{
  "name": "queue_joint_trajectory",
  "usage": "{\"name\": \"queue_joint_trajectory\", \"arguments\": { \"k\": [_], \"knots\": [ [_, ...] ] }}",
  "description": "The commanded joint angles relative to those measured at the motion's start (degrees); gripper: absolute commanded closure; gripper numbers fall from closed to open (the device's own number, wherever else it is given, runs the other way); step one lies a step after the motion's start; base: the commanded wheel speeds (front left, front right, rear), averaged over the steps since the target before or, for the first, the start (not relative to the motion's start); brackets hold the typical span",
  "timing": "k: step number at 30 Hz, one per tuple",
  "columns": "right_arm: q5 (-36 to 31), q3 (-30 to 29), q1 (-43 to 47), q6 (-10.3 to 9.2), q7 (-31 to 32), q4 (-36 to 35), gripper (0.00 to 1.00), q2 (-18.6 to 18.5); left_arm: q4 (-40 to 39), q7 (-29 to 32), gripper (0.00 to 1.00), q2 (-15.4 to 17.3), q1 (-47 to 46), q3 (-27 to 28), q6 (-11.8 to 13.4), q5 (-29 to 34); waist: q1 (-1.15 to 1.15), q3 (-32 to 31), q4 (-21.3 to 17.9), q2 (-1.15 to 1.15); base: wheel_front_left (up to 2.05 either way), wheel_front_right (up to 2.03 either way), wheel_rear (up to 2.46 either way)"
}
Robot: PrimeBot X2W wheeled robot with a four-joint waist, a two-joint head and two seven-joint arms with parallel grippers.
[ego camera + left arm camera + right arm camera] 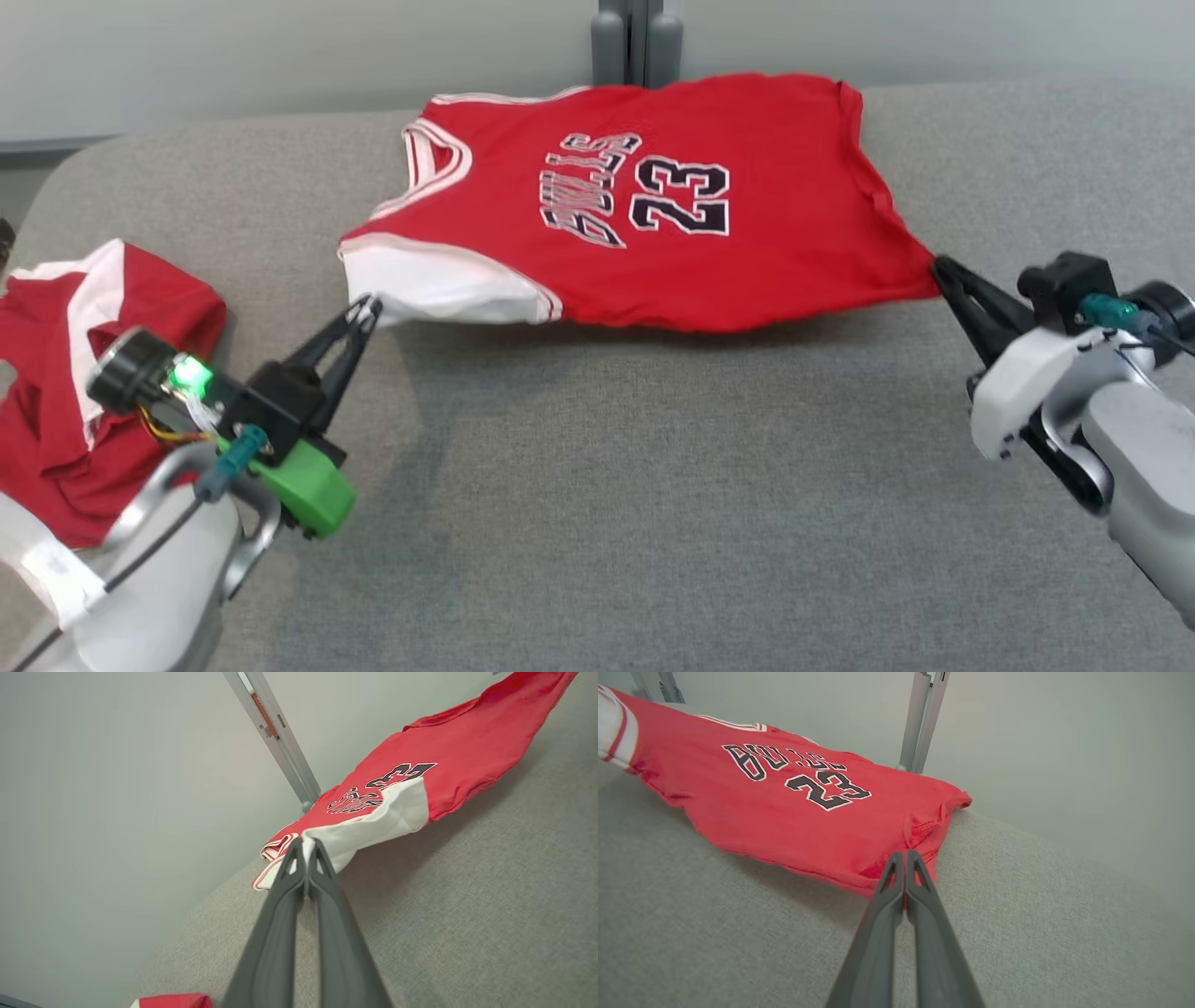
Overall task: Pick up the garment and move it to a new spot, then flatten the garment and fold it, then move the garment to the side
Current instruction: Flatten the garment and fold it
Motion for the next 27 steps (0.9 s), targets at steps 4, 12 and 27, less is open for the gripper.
{"name": "queue_joint_trajectory", "arguments": {
  "k": [4,12,27],
  "knots": [
    [4.7,4.0,2.1,-0.08,1.0,2.3,1.0,-2.7,-1.8,0.0,1.0,0.5,4.3,-1.9,0.1,-1.5,0.0,-3.9,1.0,0.0,0.0,0.0,0.0],
    [12.0,10.4,5.3,-0.08,3.0,1.9,1.0,-8.2,-5.7,0.0,1.0,2.1,9.7,-6.9,0.1,-4.8,0.0,-6.9,0.9,0.0,0.0,0.0,0.0],
    [24.5,21.4,8.1,-0.08,11.8,-12.3,1.0,-19.2,-11.8,0.3,1.0,7.0,18.3,-9.5,0.4,-8.4,0.0,-8.2,-0.7,0.0,0.0,0.0,0.0]
  ]
}}
